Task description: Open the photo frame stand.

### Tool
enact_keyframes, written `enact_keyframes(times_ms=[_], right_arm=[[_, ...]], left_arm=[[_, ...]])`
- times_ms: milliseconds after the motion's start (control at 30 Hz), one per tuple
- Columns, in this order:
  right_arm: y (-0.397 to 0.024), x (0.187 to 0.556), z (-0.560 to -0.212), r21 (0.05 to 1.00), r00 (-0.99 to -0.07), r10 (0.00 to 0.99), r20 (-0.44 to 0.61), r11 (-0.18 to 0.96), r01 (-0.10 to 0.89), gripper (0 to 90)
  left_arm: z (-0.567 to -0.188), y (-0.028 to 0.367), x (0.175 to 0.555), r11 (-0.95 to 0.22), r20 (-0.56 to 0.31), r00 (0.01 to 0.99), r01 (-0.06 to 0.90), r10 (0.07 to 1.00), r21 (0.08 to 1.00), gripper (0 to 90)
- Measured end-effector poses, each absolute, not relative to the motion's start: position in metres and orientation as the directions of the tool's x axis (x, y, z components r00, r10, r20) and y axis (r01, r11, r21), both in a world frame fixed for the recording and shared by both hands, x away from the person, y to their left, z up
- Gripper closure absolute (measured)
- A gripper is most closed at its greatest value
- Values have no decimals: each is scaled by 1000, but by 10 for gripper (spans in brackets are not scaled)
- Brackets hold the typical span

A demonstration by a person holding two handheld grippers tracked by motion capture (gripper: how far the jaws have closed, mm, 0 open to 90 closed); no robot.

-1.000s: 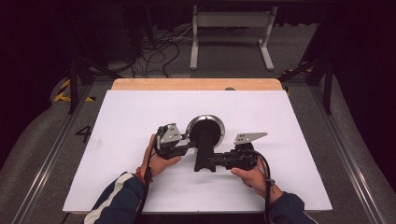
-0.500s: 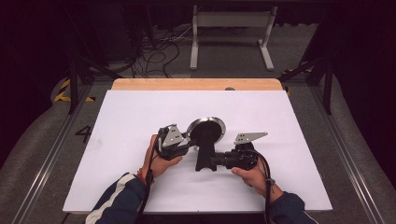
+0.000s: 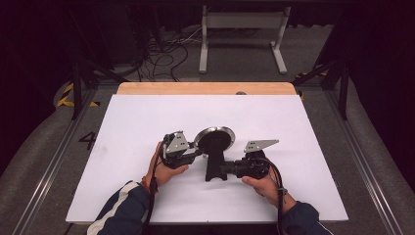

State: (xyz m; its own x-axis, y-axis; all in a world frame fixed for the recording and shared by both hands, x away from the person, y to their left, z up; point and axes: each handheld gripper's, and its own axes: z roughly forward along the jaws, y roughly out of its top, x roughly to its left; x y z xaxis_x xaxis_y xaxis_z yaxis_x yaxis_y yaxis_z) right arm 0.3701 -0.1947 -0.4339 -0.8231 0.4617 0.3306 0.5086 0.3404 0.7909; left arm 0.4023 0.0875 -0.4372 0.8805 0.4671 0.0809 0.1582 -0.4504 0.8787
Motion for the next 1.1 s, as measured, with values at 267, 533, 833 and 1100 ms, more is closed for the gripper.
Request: enact_keyframes(times_ms=[267,533,833,1100], right_arm=[[-194,370,-435,787,-823,464,327,349,509,781],[-192,369,-437,784,-830,458,318,366,502,798],[-194,369,-436,786,-828,457,326,356,506,799],[-193,370,-438,779,-826,467,315,371,506,798]], left_arm=[[-442,83,401,-494,104,888,148,447,857,691],[-448,78,399,-551,149,887,132,437,824,704],[-449,74,397,-575,203,873,104,444,812,704],[-450,73,398,-586,229,854,105,468,803,714]])
